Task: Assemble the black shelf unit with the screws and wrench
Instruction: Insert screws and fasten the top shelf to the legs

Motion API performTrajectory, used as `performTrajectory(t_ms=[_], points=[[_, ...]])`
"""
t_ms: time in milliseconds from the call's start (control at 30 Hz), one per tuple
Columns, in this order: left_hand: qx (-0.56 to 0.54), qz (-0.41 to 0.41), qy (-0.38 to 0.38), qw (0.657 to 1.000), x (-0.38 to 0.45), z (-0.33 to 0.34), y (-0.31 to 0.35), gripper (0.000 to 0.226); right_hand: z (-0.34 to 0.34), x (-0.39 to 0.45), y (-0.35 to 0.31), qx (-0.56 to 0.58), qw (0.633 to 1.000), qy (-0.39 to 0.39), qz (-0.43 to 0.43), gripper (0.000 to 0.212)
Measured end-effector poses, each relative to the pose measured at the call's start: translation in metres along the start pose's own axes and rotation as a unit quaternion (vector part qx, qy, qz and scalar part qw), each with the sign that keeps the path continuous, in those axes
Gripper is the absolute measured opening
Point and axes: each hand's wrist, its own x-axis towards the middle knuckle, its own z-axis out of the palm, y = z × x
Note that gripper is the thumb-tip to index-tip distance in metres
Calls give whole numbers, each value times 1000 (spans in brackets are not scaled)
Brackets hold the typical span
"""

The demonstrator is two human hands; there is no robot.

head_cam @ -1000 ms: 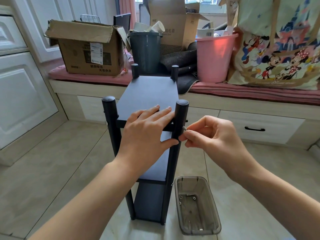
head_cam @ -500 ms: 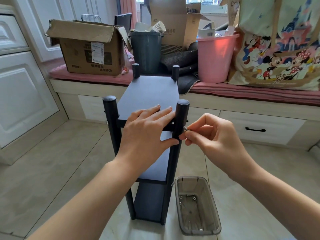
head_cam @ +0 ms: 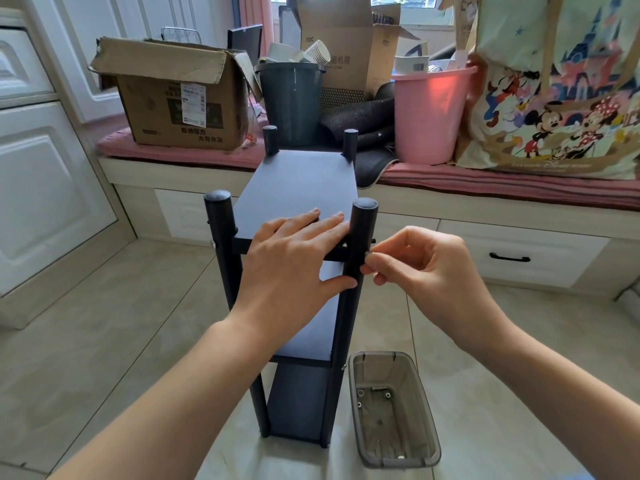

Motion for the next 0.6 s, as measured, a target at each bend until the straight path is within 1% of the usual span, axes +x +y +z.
performTrajectory(t_ms=[100, 200, 267, 300, 367, 433, 500, 600], points=[[-1, -1, -1, 1000, 0, 1, 0, 73, -1, 3, 3, 14, 1000, -9, 8, 6], [2, 0, 5, 1000, 0, 1, -1, 74, -1, 6, 8, -1, 1000, -2, 2, 8], [8, 6, 7, 1000, 0, 1, -1, 74, -2, 8, 9, -29, 999, 6, -17, 14], [13, 11, 6, 1000, 0, 1, -2, 74, -2, 10, 9, -38, 999, 0, -29, 21], [27, 23, 1, 999, -1, -1, -5, 76, -5, 14, 8, -30, 998, -44, -39, 38], [41, 37, 5, 998, -1, -2, -9, 75, -7, 18, 7, -8, 995, -97, -25, 48], [41, 42, 20, 998, -1, 0, -12, 69, -7, 21, 7, -5, 992, -122, -14, 45], [18, 37, 56, 998, -1, 4, -14, 50, -9, 23, 5, 33, 989, -144, 8, 39]])
